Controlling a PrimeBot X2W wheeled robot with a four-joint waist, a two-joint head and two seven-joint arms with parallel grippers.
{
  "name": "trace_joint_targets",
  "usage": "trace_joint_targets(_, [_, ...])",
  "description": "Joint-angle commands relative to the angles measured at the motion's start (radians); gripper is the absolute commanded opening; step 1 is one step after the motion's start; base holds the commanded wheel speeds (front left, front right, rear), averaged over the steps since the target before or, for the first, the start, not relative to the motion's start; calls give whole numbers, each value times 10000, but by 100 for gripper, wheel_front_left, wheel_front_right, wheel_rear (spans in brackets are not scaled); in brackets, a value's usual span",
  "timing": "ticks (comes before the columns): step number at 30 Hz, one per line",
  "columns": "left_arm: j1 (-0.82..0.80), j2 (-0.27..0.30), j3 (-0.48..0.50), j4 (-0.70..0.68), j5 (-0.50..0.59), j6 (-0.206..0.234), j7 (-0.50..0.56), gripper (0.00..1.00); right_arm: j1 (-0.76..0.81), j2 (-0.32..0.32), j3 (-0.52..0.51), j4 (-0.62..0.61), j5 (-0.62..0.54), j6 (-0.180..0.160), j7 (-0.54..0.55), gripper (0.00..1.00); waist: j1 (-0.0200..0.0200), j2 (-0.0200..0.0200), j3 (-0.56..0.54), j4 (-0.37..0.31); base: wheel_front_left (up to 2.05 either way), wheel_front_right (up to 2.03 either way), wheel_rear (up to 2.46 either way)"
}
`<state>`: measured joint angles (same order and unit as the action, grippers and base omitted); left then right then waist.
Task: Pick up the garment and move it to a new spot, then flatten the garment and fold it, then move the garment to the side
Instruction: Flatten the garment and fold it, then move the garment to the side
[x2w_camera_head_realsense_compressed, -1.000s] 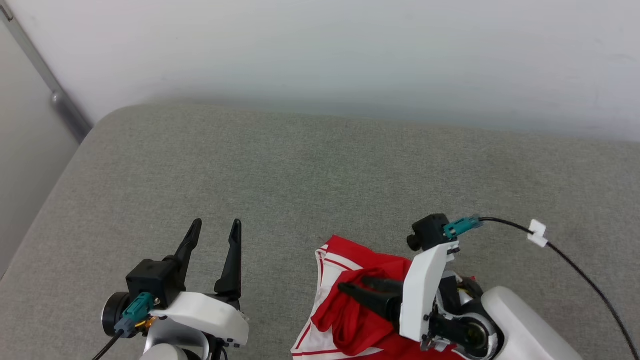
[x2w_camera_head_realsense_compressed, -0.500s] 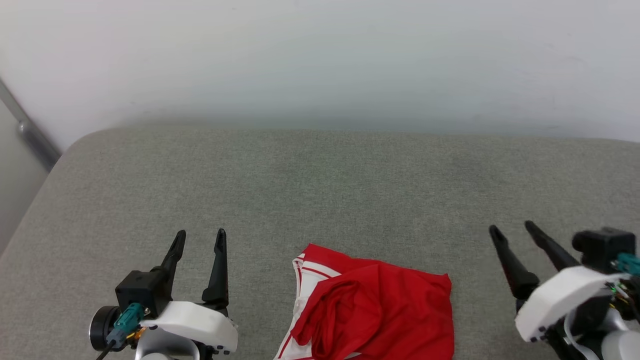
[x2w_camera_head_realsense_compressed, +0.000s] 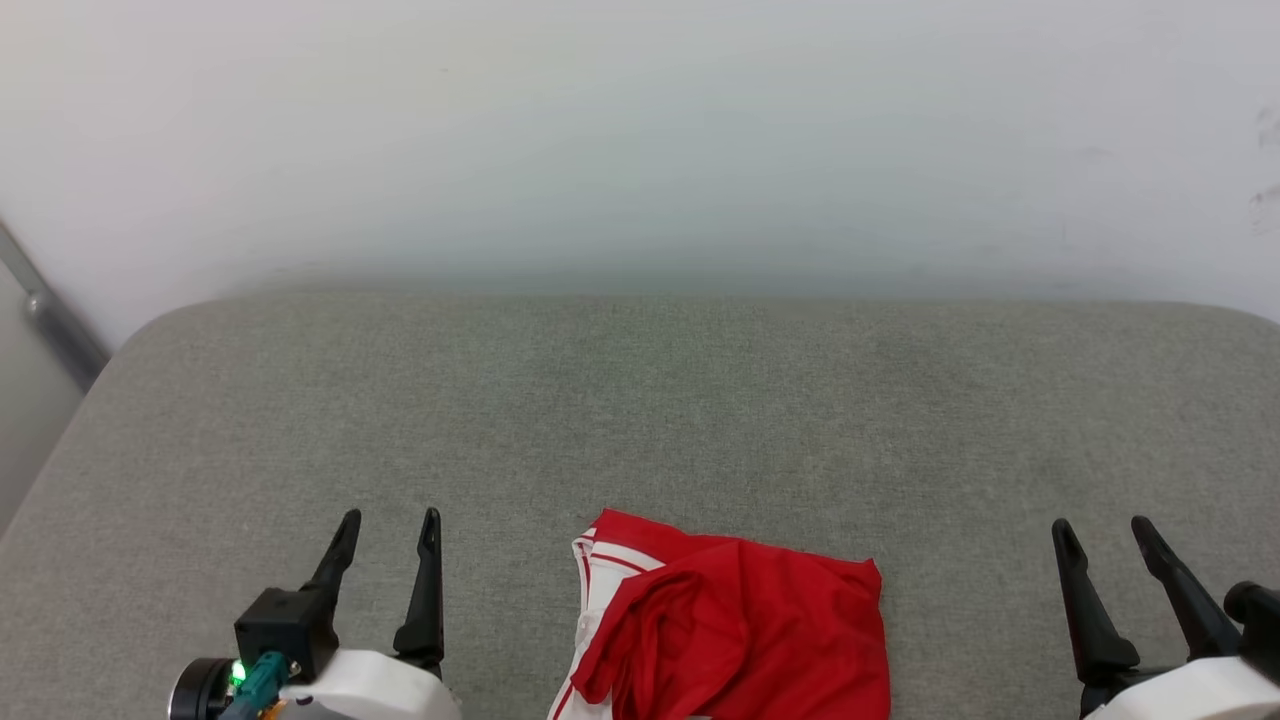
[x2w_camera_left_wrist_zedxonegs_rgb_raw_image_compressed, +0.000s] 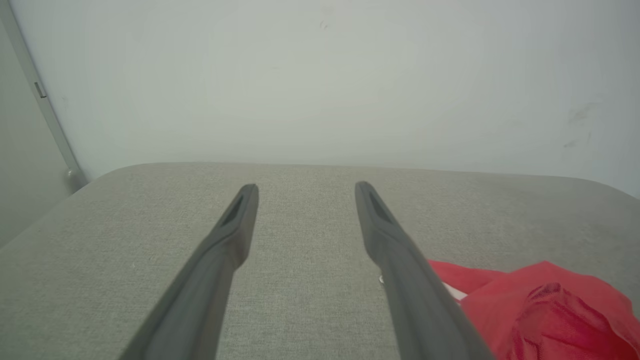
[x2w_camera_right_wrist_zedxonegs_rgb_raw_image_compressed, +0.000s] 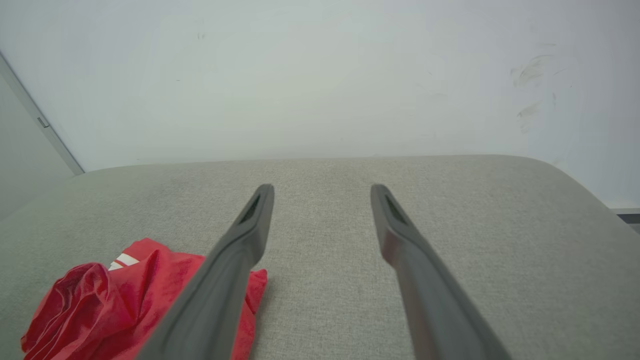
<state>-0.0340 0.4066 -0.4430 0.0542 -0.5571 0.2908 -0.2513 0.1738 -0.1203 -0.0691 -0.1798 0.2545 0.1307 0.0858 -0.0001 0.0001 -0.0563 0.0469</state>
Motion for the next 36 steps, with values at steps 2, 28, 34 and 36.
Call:
trace_joint_targets(2, [168, -12, -26, 72, 70, -38, -66, 100, 201, 108, 4, -115, -86, -1, -71, 100, 1, -1, -73, -21, 0, 0, 0])
trace_joint_targets(28, [-212, -494, 362, 263, 277, -365, -154, 100, 218, -533, -2063, 2563, 3401, 0, 4643, 100, 1, -1, 372, 180, 0, 0, 0])
trace_joint_targets(34, [-334, -666, 484, 162, 507, -503, -156, 100, -402, 98, -2233, 3248, 5490, 2, 7351, 100, 1, -1, 646, 521, 0, 0, 0])
trace_joint_targets(36, [-406, -746, 516, 131, 554, -558, -157, 100, -776, 312, -2252, 3333, 6208, 0, 7958, 100, 1, -1, 818, 606, 0, 0, 0])
